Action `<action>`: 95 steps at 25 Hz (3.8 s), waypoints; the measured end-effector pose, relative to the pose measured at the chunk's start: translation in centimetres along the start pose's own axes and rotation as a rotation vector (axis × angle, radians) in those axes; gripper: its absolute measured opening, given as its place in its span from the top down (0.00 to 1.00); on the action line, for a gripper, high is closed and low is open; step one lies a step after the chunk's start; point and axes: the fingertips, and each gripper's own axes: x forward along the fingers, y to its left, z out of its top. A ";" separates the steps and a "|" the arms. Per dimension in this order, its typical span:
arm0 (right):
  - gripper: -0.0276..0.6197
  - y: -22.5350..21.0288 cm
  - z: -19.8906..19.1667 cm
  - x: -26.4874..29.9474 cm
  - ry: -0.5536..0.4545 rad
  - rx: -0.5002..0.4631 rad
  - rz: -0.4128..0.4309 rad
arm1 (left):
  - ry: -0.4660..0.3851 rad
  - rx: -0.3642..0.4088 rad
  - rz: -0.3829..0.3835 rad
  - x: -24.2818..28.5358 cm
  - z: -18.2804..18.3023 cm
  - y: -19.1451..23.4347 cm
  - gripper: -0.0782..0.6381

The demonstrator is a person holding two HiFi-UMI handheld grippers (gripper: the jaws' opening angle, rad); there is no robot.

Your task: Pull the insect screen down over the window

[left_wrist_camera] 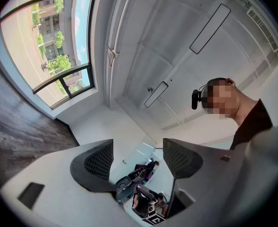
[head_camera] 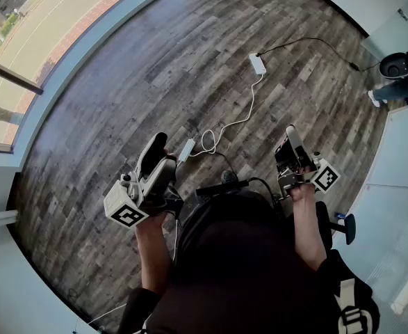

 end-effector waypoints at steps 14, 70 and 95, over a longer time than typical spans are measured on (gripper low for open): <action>0.95 1.1 -2.7 -1.7 0.007 -0.012 -0.044 | 0.004 -0.046 -0.040 -1.4 -0.6 0.9 0.42; 0.82 -42.5 28.7 52.7 0.194 -0.014 -0.229 | 0.068 -0.009 0.022 53.7 15.8 51.0 0.42; 0.82 -58.8 38.2 92.9 0.563 -0.266 0.092 | 0.173 0.368 0.244 76.7 31.5 76.5 0.42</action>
